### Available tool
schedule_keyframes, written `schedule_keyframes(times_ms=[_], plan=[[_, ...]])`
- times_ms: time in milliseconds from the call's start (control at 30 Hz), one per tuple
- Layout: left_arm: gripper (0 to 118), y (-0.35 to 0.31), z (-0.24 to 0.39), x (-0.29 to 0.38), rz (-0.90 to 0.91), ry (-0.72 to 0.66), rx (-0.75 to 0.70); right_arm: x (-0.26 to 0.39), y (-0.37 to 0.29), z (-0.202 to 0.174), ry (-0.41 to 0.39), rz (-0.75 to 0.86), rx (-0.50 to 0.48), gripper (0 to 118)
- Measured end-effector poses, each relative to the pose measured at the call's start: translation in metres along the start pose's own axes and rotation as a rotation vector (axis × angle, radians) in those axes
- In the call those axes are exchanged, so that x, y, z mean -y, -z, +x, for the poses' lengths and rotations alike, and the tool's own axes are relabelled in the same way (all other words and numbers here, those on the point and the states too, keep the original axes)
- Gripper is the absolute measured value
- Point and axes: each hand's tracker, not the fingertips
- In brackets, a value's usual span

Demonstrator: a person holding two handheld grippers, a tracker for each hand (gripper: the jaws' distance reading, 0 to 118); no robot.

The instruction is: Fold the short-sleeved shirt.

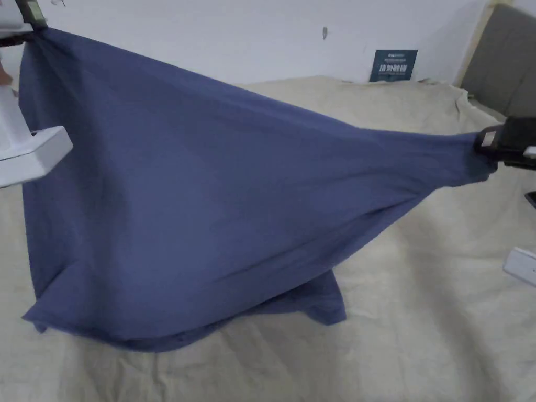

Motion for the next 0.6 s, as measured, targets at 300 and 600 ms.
schedule_keyframes(times_ms=[300,600], plan=[[0,-0.11,-0.059,-0.1,0.24,-0.039,-0.073,-0.12,-0.099,-0.076,-0.128,0.294,-0.072,5],[0,-0.135,-0.08,-0.142,0.279,-0.043,-0.073,-0.194,-0.144,-0.13,-0.185,0.348,-0.005,6]])
